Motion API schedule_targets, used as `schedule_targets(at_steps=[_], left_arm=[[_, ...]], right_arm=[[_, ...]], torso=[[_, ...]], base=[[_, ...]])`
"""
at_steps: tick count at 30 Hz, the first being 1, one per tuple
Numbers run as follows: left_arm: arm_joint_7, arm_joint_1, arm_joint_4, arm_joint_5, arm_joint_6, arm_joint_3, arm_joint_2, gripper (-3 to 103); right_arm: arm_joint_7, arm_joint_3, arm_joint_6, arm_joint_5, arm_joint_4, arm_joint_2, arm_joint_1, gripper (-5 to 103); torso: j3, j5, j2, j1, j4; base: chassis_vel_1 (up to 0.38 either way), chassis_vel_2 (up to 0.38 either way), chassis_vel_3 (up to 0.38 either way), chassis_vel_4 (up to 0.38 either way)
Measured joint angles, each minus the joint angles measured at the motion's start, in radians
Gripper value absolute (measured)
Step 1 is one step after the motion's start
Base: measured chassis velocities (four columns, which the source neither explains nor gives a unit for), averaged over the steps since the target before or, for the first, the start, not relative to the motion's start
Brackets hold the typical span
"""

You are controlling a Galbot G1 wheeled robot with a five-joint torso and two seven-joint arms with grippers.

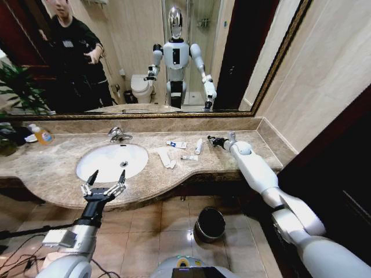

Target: Pick up the trash from the sink and place it in the trash bin.

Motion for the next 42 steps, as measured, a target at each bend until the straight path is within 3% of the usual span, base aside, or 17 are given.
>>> schedule_targets(at_steps=[5, 11, 17, 21, 30, 42], left_arm=[[0.0, 0.0, 0.0, 0.0, 0.0, 0.0, 0.0, 100], [0.0, 0.0, 0.0, 0.0, 0.0, 0.0, 0.0, 100], [0.0, 0.0, 0.0, 0.0, 0.0, 0.0, 0.0, 100], [0.0, 0.0, 0.0, 0.0, 0.0, 0.0, 0.0, 100], [0.0, 0.0, 0.0, 0.0, 0.0, 0.0, 0.0, 100], [0.0, 0.0, 0.0, 0.0, 0.0, 0.0, 0.0, 100]], right_arm=[[0.065, 0.01, -0.014, 0.089, 0.155, -0.054, -0.076, 19], [0.092, 0.047, -0.013, 0.128, 0.295, -0.13, -0.187, 19], [0.095, 0.18, -0.033, 0.198, 0.499, -0.246, -0.352, 19], [0.096, 0.285, -0.041, 0.214, 0.604, -0.272, -0.471, 19], [0.165, 0.45, -0.022, 0.219, 0.855, -0.26, -0.76, 19], [0.331, 0.434, 0.023, 0.164, 1.022, -0.163, -0.984, 19]], torso=[[0.0, 0.0001, 0.0, 0.0, 0.0001], [0.0, 0.0004, 0.0, 0.0, 0.0], [0.0, -0.0009, 0.0, 0.0, 0.0], [0.0, 0.0, 0.0, 0.0, 0.0], [0.0, -0.0003, 0.0, 0.0, -0.0001], [0.0, -0.0003, 0.0, 0.0, 0.0001]], base=[[0.0, 0.0, 0.0, 0.0], [0.0, 0.0, 0.0, 0.0], [0.0, 0.0, 0.0, 0.0], [0.0, 0.0, 0.0, 0.0], [0.0, 0.0, 0.0, 0.0], [0.0, 0.0, 0.0, 0.0]])
